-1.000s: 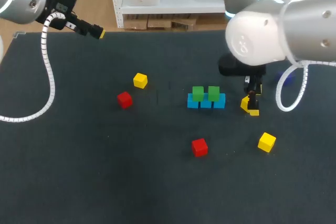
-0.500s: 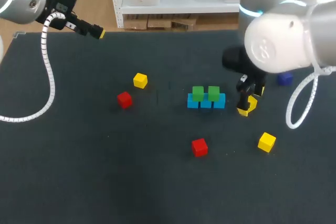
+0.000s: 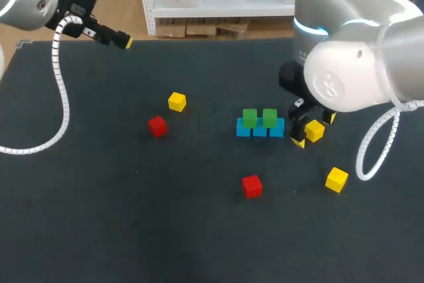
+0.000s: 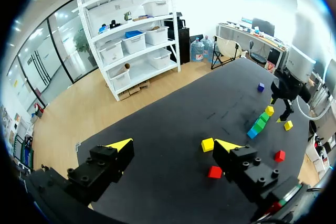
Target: Place the blue cubes, place green cubes on the blue cubes, place the yellow cubes on the green cubes, then place the red cubes on the yellow cubes, and place purple cube on the red cubes.
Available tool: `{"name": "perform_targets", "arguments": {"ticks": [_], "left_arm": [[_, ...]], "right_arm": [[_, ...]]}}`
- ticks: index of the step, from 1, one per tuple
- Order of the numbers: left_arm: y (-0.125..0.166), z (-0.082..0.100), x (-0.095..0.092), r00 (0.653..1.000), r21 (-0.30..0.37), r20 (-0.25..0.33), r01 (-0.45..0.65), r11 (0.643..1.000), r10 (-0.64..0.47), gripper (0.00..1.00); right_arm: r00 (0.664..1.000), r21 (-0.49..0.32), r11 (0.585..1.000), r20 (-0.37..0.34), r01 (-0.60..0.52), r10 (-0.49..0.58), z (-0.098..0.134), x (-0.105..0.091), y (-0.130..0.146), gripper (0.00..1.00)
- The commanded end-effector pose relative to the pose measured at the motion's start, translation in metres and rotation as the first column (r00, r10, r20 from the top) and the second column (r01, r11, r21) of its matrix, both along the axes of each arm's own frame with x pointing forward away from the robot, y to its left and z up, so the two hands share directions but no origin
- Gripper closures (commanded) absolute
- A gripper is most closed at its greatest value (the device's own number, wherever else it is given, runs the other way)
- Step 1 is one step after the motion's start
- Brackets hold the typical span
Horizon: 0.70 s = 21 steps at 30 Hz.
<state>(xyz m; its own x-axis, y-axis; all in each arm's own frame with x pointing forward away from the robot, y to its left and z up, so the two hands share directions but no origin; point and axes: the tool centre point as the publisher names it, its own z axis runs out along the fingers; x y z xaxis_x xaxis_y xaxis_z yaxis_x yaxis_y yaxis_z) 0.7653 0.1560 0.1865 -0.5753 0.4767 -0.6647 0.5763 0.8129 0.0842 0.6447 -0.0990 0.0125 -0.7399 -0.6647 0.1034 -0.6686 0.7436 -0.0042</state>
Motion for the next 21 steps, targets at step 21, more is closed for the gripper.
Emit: {"name": "perform_targets", "arguments": {"ticks": [21], "left_arm": [[0.001,0.0,0.0,1.0,-0.004,0.002,0.004,1.0,-0.004,0.0]], "right_arm": [[0.999,0.072,0.997,0.015,-0.035,0.034,-0.011,0.016,-0.01,0.0]]}}
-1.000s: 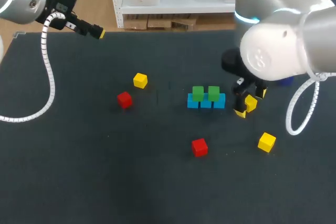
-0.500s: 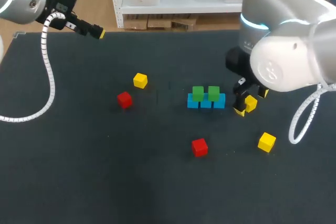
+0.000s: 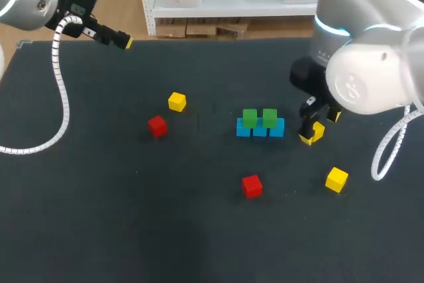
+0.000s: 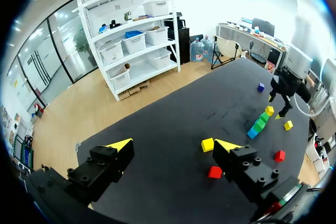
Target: Place the blue cubes, place green cubes on the blue cubes, place the yellow cubes on the green cubes, then place the red cubes on the yellow cubes, and place purple cube on the red cubes.
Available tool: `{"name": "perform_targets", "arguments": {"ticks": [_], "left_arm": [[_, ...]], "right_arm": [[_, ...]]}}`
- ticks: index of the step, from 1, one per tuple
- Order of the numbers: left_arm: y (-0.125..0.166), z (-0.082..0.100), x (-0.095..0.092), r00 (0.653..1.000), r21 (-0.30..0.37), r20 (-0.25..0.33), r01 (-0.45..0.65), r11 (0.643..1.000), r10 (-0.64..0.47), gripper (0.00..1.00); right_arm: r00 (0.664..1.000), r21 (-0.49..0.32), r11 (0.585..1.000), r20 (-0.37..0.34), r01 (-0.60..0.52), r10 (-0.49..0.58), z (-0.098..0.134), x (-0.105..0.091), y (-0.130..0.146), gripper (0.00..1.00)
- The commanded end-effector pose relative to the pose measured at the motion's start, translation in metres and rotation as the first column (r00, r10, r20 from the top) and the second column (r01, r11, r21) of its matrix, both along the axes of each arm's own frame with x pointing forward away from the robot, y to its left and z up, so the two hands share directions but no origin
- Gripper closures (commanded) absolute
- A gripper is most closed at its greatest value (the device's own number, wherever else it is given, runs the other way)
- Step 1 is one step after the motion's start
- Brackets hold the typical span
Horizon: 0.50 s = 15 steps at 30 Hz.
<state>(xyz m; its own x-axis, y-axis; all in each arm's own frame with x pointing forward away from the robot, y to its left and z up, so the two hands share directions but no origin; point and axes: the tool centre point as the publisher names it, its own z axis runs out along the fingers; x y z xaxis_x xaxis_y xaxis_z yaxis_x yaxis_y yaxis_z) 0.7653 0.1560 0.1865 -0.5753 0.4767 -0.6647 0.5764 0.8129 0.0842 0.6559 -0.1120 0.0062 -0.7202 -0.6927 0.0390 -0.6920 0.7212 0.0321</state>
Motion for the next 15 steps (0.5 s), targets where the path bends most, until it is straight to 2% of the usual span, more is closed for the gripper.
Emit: {"name": "perform_targets", "arguments": {"ticks": [1,4,8,10,11,12,15], "left_arm": [[0.0013,-0.0004,0.0001,1.0,-0.004,0.002,0.004,1.0,-0.004,0.0],[0.0013,-0.0004,0.0001,1.0,-0.004,0.002,0.004,1.0,-0.004,0.0],[0.0013,-0.0004,0.0001,1.0,-0.004,0.002,0.004,1.0,-0.004,0.0],[0.0013,-0.0004,0.0001,1.0,-0.004,0.002,0.004,1.0,-0.004,0.0],[0.0013,-0.0004,0.0001,1.0,-0.004,0.002,0.004,1.0,-0.004,0.0],[0.0013,-0.0004,0.0001,1.0,-0.004,0.002,0.004,1.0,-0.004,0.0],[0.0013,-0.0004,0.0001,1.0,-0.004,0.002,0.004,1.0,-0.004,0.0]], "right_arm": [[1.0,0.003,1.0,-0.009,-0.005,0.005,-0.006,0.0057,0.0032,0.0],[1.0,0.005,1.0,-0.013,-0.007,0.008,-0.0081,0.0071,0.0039,0.03],[1.0,-0.002,1.0,-0.013,-0.016,0.016,-0.0077,0.0099,0.0046,0.0],[1.0,-0.004,1.0,-0.012,-0.018,0.018,-0.0069,0.0109,0.005,0.09],[1.0,-0.006,1.0,-0.011,-0.02,0.02,-0.0062,0.0116,0.005,0.35],[1.0,-0.008,1.0,-0.011,-0.021,0.021,-0.0056,0.012,0.0051,0.53],[1.0,-0.015,1.0,-0.011,-0.026,0.025,-0.0047,0.0125,0.0054,0.61]]}}
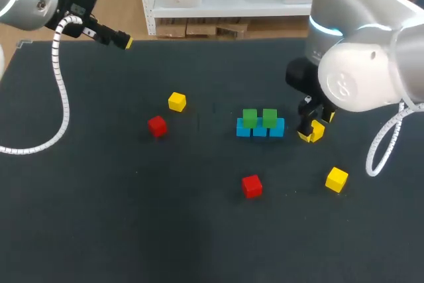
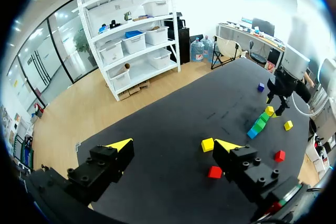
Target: Place the blue cubes, place green cubes on the blue cubes, place the yellow cubes on the green cubes, then place the red cubes on the yellow cubes, and place purple cube on the red cubes.
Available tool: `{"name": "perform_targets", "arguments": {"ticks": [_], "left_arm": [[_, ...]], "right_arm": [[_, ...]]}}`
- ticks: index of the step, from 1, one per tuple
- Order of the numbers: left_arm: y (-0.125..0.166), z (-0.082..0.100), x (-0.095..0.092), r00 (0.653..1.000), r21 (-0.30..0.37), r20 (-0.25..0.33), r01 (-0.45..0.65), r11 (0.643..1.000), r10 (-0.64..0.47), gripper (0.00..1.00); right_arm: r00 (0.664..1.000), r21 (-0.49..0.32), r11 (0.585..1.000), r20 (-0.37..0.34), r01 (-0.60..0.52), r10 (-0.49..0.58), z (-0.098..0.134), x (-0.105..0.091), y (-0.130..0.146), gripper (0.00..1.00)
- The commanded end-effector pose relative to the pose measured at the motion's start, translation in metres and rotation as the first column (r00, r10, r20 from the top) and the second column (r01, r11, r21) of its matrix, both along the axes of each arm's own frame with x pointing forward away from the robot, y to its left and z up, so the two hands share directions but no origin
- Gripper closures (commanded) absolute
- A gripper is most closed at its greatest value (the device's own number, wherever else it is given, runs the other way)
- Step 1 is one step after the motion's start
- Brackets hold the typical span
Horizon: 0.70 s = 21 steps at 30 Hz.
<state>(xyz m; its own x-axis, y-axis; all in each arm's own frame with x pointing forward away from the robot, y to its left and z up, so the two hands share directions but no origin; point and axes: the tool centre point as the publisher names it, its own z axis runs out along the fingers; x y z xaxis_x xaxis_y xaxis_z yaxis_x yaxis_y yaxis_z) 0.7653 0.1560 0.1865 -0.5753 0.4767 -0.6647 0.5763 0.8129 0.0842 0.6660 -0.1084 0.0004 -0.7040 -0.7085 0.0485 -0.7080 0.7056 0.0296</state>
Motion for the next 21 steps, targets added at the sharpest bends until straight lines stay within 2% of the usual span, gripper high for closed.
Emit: {"name": "perform_targets", "arguments": {"ticks": [1,4,9,10,13,18,21], "left_arm": [[0.001,0.0,0.0,1.0,-0.004,0.002,0.004,1.0,-0.004,0.0],[0.001,0.0,0.0,1.0,-0.004,0.002,0.004,1.0,-0.004,0.0],[0.001,0.0,0.0,1.0,-0.004,0.002,0.004,1.0,-0.004,0.0],[0.001,0.0,0.0,1.0,-0.004,0.002,0.004,1.0,-0.004,0.0],[0.001,0.0,0.0,1.0,-0.004,0.002,0.004,1.0,-0.004,0.0],[0.001,0.0,0.0,1.0,-0.004,0.002,0.004,1.0,-0.004,0.0],[0.001,0.0,0.0,1.0,-0.004,0.002,0.004,1.0,-0.004,0.0]], "right_arm": [[1.0,-0.008,1.0,-0.007,-0.003,0.003,0.001,0.002,0.002,0.64],[1.0,-0.012,1.0,-0.012,-0.008,0.008,0.0,0.003,0.003,0.72],[1.0,-0.013,1.0,-0.022,-0.01,0.009,-0.002,0.001,0.004,0.72],[1.0,-0.013,1.0,-0.024,-0.01,0.01,-0.002,0.001,0.004,0.77],[1.0,-0.017,1.0,-0.026,-0.012,0.012,0.0,0.0,0.003,1.0],[0.996,-0.022,0.996,-0.028,-0.088,0.087,0.011,0.001,0.002,1.0],[0.983,-0.013,0.983,-0.03,-0.183,0.182,0.023,0.002,0.001,1.0]]}}
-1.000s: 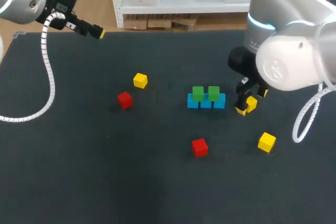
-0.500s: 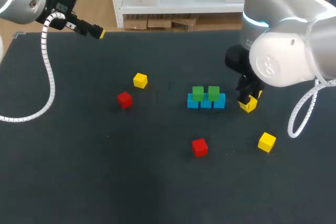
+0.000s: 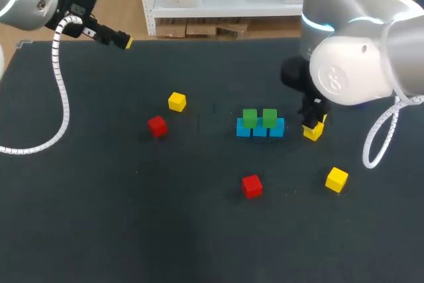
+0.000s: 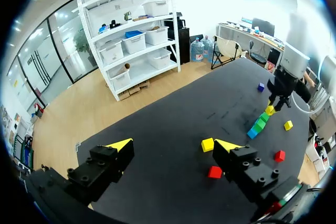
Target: Place the blue cubes, place green cubes on the blue cubes, place the yellow cubes on the green cubes, then place the red cubes on the yellow cubes, and place purple cube on the red cubes.
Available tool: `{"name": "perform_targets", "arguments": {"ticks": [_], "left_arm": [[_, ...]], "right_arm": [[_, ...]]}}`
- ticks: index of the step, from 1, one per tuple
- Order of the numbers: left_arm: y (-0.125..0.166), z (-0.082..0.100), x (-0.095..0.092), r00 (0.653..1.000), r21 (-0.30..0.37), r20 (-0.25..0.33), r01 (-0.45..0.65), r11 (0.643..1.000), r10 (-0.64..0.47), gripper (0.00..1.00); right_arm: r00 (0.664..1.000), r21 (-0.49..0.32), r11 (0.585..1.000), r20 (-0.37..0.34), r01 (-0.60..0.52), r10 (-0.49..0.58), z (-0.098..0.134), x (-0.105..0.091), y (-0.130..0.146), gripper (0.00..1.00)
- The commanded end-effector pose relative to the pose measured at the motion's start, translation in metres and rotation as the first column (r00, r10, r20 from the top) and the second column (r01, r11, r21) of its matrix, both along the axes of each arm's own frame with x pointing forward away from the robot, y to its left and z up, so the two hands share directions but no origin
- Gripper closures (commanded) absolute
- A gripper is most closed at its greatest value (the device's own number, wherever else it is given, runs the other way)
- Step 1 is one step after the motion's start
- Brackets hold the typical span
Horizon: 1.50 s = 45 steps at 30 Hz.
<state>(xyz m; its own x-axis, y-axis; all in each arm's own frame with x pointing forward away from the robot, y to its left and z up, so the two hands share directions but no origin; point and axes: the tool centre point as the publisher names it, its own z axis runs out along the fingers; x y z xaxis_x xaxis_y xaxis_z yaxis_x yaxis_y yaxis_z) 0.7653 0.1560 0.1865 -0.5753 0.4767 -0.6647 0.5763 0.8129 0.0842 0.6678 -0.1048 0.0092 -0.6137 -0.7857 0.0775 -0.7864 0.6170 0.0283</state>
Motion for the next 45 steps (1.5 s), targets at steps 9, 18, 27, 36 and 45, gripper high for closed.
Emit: {"name": "perform_targets", "arguments": {"ticks": [9,18,27,36,45], "left_arm": [[0.001,0.0,0.0,1.0,-0.004,0.002,0.004,1.0,-0.004,0.0],[0.001,0.0,0.0,1.0,-0.004,0.002,0.004,1.0,-0.004,0.0],[0.001,0.0,0.0,1.0,-0.004,0.002,0.004,1.0,-0.004,0.0],[0.001,0.0,0.0,1.0,-0.004,0.002,0.004,1.0,-0.004,0.0],[0.001,0.0,0.0,1.0,-0.004,0.002,0.004,1.0,-0.004,0.0]], "right_arm": [[0.961,-0.03,0.96,0.001,-0.278,0.278,0.068,0.001,0.005,1.0],[0.914,-0.027,0.915,0.034,-0.403,0.404,0.088,-0.003,0.044,1.0],[0.882,-0.039,0.883,0.042,-0.468,0.47,0.093,-0.003,0.066,1.0],[0.839,-0.019,0.841,0.05,-0.541,0.542,0.086,0.004,0.088,1.0],[0.801,-0.012,0.801,0.029,-0.598,0.598,0.08,0.01,0.102,1.0]]}}
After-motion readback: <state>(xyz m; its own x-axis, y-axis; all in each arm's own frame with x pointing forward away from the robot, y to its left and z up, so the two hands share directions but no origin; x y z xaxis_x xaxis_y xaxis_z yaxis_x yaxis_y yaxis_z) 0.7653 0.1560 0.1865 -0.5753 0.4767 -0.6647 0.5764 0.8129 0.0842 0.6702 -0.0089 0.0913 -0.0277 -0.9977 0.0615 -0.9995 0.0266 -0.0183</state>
